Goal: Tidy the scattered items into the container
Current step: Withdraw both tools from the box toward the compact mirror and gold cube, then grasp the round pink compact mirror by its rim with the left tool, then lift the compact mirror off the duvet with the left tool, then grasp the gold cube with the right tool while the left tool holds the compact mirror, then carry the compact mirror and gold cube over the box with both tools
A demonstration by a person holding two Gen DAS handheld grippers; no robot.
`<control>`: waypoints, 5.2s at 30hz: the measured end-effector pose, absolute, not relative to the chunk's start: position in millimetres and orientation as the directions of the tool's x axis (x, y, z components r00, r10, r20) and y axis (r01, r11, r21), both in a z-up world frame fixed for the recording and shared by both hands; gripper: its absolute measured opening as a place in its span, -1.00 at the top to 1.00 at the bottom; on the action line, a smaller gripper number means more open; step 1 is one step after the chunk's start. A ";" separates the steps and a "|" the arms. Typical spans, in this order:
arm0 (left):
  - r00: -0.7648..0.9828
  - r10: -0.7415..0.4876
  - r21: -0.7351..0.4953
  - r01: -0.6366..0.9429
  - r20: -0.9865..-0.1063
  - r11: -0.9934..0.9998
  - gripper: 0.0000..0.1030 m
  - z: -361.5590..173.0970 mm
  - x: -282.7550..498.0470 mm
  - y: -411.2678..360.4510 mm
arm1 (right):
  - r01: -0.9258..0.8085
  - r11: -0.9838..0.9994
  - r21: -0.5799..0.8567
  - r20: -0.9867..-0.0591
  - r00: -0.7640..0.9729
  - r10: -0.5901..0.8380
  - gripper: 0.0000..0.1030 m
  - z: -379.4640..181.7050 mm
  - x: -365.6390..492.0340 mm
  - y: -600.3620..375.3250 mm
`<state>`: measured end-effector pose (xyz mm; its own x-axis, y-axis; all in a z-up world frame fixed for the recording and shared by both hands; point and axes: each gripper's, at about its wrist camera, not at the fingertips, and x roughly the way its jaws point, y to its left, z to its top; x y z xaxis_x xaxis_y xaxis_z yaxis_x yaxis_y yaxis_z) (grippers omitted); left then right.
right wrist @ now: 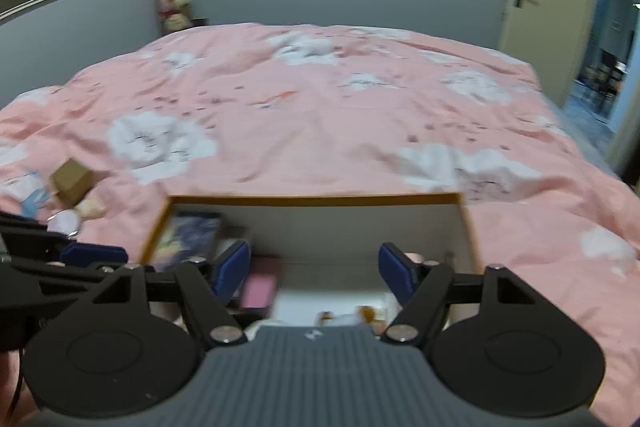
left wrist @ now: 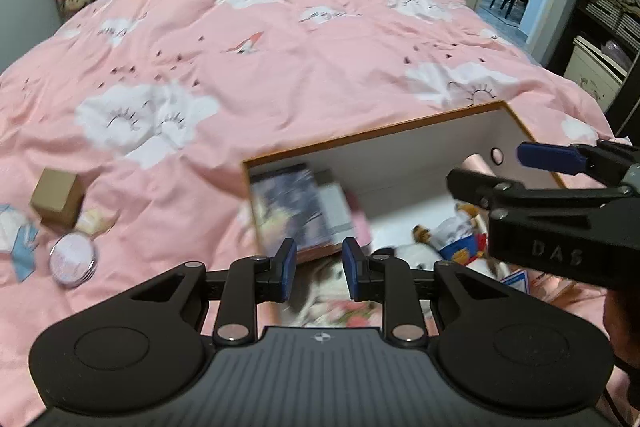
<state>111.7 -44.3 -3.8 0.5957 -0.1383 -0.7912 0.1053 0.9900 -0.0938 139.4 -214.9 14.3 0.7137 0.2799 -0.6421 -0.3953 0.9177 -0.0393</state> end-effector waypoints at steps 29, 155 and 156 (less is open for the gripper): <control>0.364 0.026 0.026 -0.005 -0.931 1.000 0.00 -54.4 167.6 192.7 | -0.779 0.592 0.208 -0.833 0.176 0.524 -0.18 -55.5 211.9 49.6; 0.484 -0.073 -0.202 -0.220 -0.872 0.954 0.71 -9.3 159.6 202.7 | -0.943 0.327 0.064 -0.772 0.161 0.615 -0.23 -15.7 236.5 70.6; 0.495 -0.088 -0.213 -0.201 -0.864 0.956 0.71 -4.8 157.1 193.8 | -0.937 0.342 0.068 -0.764 0.172 0.622 -0.23 -8.6 234.2 58.1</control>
